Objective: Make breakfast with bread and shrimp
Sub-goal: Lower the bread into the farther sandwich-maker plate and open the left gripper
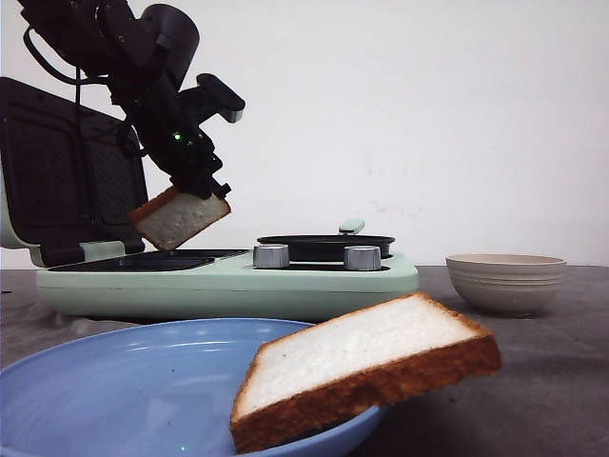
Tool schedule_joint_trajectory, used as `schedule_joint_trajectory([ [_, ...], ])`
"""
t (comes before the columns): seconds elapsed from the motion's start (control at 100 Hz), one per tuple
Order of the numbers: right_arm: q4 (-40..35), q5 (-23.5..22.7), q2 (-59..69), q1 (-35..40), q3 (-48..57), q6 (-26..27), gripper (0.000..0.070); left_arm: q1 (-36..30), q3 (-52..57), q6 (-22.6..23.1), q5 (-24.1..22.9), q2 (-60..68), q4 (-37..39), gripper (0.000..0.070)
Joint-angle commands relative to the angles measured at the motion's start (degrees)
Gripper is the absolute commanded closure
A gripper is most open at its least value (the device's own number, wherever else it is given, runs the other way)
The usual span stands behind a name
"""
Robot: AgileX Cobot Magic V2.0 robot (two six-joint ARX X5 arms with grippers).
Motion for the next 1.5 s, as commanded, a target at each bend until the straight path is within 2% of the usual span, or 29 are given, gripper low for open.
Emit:
schedule_joint_trajectory([
  [0.0,0.37,0.22,0.17,0.02,0.79,-0.63,0.07,-0.13,1.49,-0.98,0.15,1.38,-0.74,0.0696],
  [0.43,0.35,0.2,0.17,0.02,0.79,-0.63,0.07,-0.13,1.49,-3.34,2.4,1.38,-5.73,0.0692],
  [0.52,0.35,0.2,0.17,0.02,0.79,-0.61,0.07,-0.13,1.49,-3.58,2.4,1.38,-6.05,0.0643],
  [0.72,0.35,0.2,0.17,0.02,0.79,-0.61,0.07,-0.13,1.49,-4.0,2.4,1.36,-6.14,0.0421],
  [0.87,0.35,0.22,0.17,0.02,0.79,-0.61,0.07,-0.26,1.51,-5.51,2.43,1.27,-6.08,0.0398],
  [0.98,0.35,0.22,0.17,0.02,0.79,-0.61,0.07,-0.26,1.55,-6.73,2.43,1.22,-6.08,0.0254],
  [1.01,0.35,0.22,0.2,0.02,0.79,-0.61,0.07,-0.31,1.55,-6.91,2.4,1.2,-6.08,0.0236],
  [1.17,0.35,0.22,0.22,0.02,0.79,-0.61,0.07,-0.42,1.55,-7.15,3.19,0.35,-6.54,0.0224],
  [1.49,0.35,0.22,0.22,0.02,0.79,-0.61,0.07,-0.42,1.57,-14.14,11.63,-3.74,-6.58,0.0211],
])
